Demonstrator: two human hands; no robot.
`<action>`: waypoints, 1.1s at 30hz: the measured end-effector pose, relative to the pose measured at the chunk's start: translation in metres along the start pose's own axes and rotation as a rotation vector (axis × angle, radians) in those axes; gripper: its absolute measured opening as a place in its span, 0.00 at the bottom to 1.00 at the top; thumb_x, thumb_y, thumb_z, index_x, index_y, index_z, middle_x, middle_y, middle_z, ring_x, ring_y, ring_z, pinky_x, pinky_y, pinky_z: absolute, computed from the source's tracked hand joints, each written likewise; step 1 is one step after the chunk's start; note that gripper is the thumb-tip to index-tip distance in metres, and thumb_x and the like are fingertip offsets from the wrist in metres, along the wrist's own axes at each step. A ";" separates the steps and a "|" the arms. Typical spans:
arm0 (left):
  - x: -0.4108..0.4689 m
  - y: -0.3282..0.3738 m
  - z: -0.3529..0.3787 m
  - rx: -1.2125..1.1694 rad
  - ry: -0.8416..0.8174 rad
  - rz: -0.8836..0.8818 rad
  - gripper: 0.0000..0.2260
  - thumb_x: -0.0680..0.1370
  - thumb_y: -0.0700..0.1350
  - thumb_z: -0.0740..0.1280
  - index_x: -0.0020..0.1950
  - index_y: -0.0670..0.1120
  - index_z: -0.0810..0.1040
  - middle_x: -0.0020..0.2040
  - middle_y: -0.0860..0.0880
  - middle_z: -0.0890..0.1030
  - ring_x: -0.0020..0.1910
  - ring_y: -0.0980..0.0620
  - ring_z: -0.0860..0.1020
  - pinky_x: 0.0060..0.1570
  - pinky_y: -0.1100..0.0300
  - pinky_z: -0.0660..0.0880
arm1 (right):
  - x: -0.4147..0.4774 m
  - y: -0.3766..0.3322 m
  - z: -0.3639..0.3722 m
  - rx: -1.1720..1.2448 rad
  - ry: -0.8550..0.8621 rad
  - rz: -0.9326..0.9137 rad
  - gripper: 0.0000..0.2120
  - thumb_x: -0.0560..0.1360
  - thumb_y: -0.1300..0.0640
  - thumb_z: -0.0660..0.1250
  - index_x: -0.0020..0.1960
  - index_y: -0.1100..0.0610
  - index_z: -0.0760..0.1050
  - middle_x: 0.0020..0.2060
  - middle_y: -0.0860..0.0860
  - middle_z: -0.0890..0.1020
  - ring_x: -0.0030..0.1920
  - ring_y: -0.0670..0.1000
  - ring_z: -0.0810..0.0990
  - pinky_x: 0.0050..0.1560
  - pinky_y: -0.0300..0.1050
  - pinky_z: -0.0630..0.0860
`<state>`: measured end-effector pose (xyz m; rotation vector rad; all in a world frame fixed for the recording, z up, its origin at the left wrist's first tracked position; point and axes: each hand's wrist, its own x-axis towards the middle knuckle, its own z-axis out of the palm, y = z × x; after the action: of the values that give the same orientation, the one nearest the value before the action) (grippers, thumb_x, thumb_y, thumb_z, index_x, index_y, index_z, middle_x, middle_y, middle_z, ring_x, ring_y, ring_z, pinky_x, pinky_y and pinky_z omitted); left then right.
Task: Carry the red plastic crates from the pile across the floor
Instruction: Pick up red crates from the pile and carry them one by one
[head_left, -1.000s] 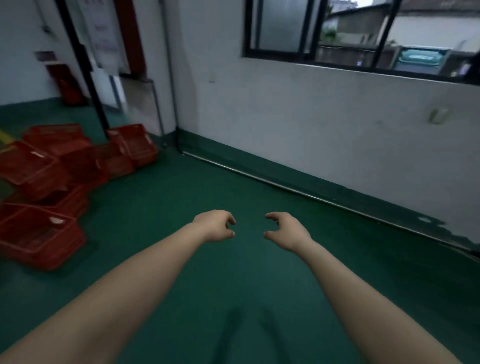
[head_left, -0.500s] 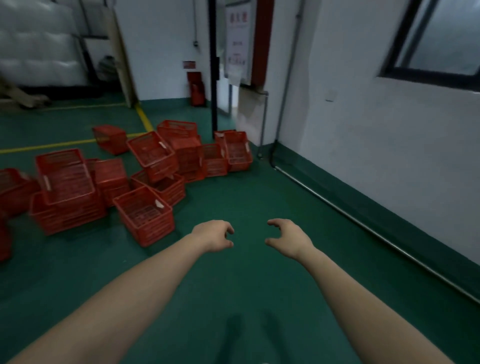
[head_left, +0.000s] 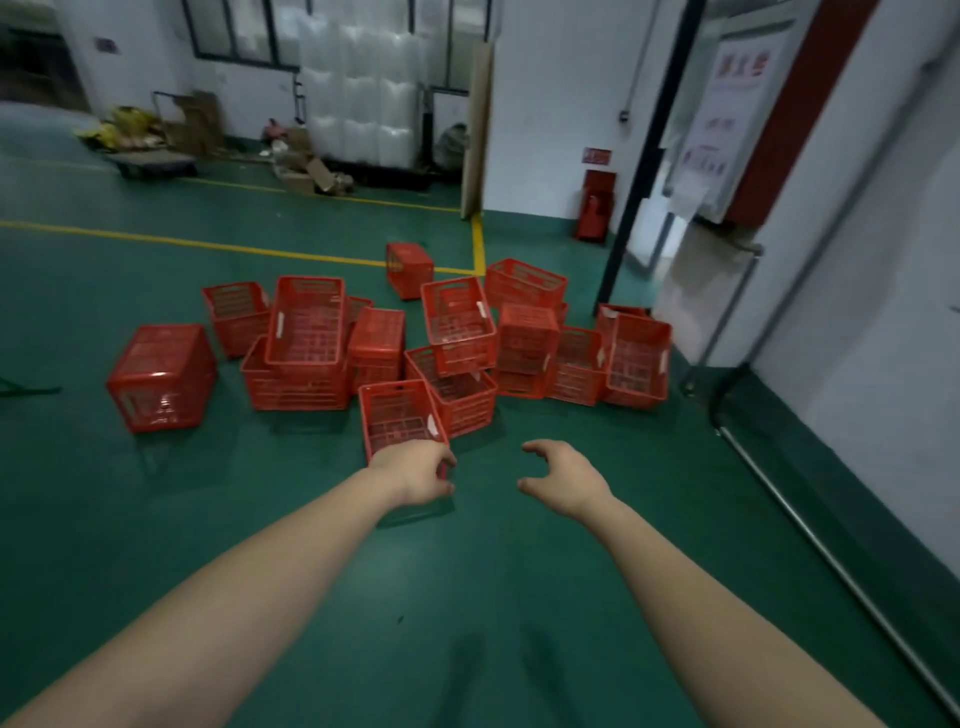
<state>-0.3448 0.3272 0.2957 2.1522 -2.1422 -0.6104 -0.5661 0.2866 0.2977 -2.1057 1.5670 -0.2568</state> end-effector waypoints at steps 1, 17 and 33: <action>0.010 -0.008 -0.003 -0.006 0.003 -0.022 0.21 0.75 0.56 0.68 0.68 0.55 0.73 0.63 0.54 0.78 0.62 0.52 0.76 0.59 0.58 0.73 | 0.016 -0.003 0.002 -0.001 -0.017 -0.017 0.29 0.72 0.51 0.69 0.72 0.49 0.68 0.70 0.49 0.71 0.69 0.50 0.71 0.65 0.48 0.71; 0.228 -0.216 -0.110 0.064 -0.002 -0.078 0.22 0.76 0.53 0.68 0.69 0.53 0.72 0.66 0.53 0.76 0.64 0.52 0.75 0.60 0.55 0.74 | 0.324 -0.140 0.073 0.071 -0.145 -0.084 0.30 0.69 0.53 0.71 0.71 0.51 0.70 0.66 0.49 0.76 0.63 0.50 0.75 0.62 0.49 0.75; 0.466 -0.377 -0.204 0.059 -0.097 0.048 0.22 0.74 0.53 0.70 0.67 0.55 0.73 0.62 0.53 0.78 0.59 0.52 0.77 0.57 0.53 0.76 | 0.599 -0.239 0.104 0.060 -0.257 0.038 0.31 0.69 0.53 0.72 0.70 0.52 0.69 0.61 0.51 0.78 0.56 0.50 0.79 0.56 0.48 0.78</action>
<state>0.0608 -0.1575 0.2562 2.1357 -2.2815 -0.6692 -0.1282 -0.1945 0.2423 -1.9725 1.4274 -0.0181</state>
